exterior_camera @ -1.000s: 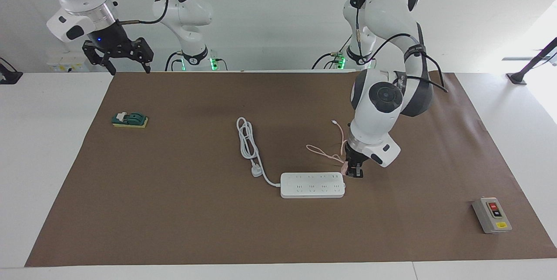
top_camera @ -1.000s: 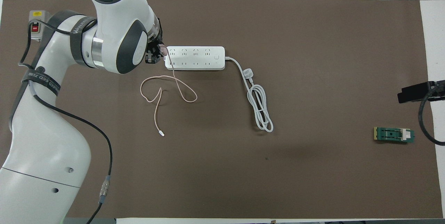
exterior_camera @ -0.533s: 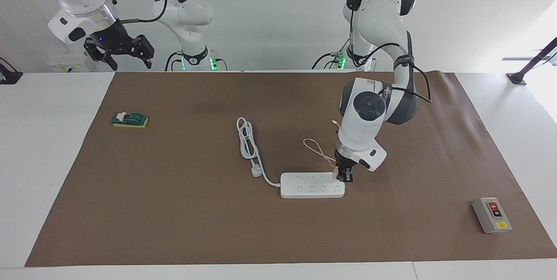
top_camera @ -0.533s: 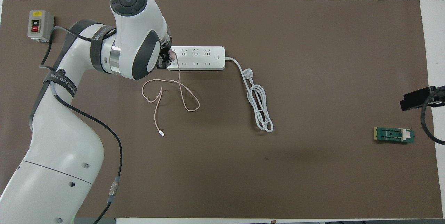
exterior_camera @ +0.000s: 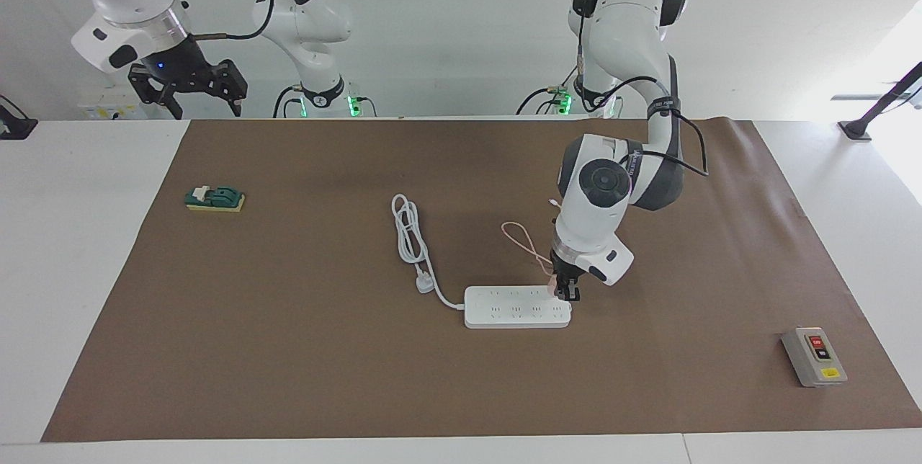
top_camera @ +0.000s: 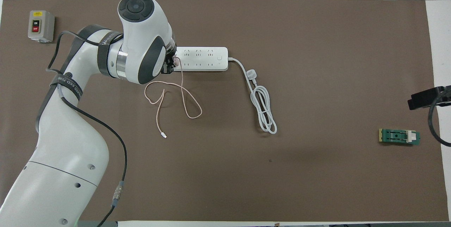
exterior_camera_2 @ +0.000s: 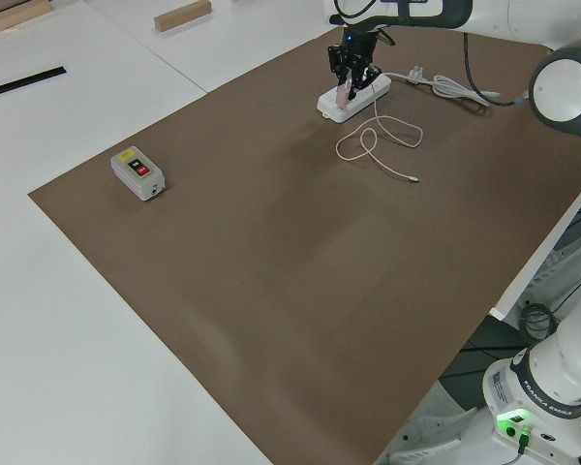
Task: Plug charger into power strip
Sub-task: 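Push the charger prongs into a strip socket with the left gripper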
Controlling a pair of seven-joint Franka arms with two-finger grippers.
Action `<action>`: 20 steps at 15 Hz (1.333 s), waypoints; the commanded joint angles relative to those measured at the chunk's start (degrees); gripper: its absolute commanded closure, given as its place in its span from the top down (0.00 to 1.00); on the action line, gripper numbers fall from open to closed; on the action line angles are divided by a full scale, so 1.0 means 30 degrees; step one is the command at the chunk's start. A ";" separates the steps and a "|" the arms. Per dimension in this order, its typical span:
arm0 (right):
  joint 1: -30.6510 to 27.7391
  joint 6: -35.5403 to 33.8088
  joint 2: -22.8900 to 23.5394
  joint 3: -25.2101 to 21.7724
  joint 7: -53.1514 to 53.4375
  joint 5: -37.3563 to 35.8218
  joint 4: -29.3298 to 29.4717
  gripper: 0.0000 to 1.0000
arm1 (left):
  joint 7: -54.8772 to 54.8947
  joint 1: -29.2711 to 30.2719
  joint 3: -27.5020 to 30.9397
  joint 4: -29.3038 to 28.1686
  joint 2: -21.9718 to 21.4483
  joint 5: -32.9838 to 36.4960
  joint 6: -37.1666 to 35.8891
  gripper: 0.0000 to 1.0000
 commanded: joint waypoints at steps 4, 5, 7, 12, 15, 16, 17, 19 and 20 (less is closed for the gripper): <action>-0.0294 0.0001 0.0160 0.0087 0.0296 0.0519 0.0310 1.00 | -0.0366 -0.0284 0.0244 -0.0899 -0.0307 -0.0201 0.0539 0.00; -0.0294 0.0030 0.0102 0.0087 0.0296 0.0490 0.0310 1.00 | -0.0366 -0.0284 0.0244 -0.0957 -0.0278 -0.0201 0.0684 0.00; -0.0294 0.0089 0.0043 0.0116 0.0296 0.0431 0.0281 1.00 | -0.0395 -0.0313 0.0244 -0.1425 -0.0249 -0.0201 0.1502 0.00; -0.0294 0.0060 0.0013 0.0116 0.0354 0.0401 0.0251 1.00 | -0.0686 -0.0489 0.0273 -0.2099 0.0102 -0.0201 0.2967 0.00; -0.0265 0.0001 -0.0016 0.0116 0.0354 0.0401 0.0222 1.00 | -0.0864 -0.0694 0.0303 -0.2101 0.0599 -0.0084 0.3351 0.00; -0.0294 0.0001 -0.0016 0.0116 0.0354 0.0401 0.0222 1.00 | -0.0864 -0.0723 0.0303 -0.2072 0.0717 -0.0055 0.3439 0.00; -0.0294 0.0001 -0.0016 0.0116 0.0354 0.0401 0.0222 1.00 | -0.0864 -0.0695 0.0303 -0.2071 0.0718 -0.0025 0.3469 0.00; -0.0265 0.0001 -0.0016 0.0116 0.0354 0.0401 0.0222 1.00 | -0.0806 -0.0578 0.0303 -0.2042 0.0631 -0.0025 0.3294 0.00; -0.0265 0.0001 -0.0016 0.0116 0.0354 0.0401 0.0222 1.00 | -0.0776 -0.0519 0.0274 -0.2013 0.0573 -0.0025 0.3235 0.00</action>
